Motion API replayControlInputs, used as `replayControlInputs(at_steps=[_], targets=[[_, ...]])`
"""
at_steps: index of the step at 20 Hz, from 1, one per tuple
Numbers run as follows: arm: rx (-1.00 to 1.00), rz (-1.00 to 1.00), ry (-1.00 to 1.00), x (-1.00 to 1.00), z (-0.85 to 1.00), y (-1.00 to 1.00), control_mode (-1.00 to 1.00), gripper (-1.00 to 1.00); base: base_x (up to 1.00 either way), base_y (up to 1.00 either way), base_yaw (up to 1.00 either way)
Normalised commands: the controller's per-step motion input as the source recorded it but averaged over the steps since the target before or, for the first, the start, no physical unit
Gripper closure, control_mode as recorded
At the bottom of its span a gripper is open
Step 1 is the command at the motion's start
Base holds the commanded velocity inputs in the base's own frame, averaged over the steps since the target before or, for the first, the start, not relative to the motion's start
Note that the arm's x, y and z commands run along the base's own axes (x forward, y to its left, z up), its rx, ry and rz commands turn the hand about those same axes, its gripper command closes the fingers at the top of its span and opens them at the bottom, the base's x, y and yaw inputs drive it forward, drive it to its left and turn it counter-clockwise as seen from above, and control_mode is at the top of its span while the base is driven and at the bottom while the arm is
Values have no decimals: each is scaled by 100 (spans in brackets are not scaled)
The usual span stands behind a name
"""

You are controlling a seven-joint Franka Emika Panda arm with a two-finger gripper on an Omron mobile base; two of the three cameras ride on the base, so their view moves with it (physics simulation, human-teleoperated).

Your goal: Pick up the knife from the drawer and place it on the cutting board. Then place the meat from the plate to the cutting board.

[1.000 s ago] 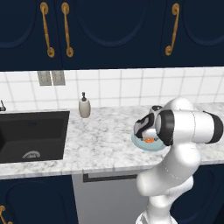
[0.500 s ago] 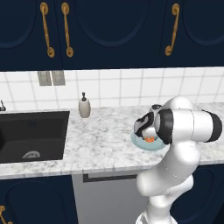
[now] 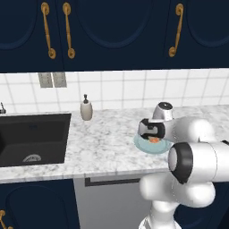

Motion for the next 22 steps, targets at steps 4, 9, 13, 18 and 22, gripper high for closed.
replayControlInputs(at_steps=[4, 9, 13, 18, 22], targets=[[0, 0, -2, -51, 80, 34, -100, 100, 0, 0, 0], [0, 0, 0, -11, 16, 9, 100, 100, -46, 70, 5], [0, 0, 0, 0, 0, 0, 100, 100, -22, 100, 8], [0, 0, 0, 0, 0, 0, 100, 100, 0, 100, 7], [0, 0, 0, 0, 0, 0, 100, 100, 2, 100, 5]])
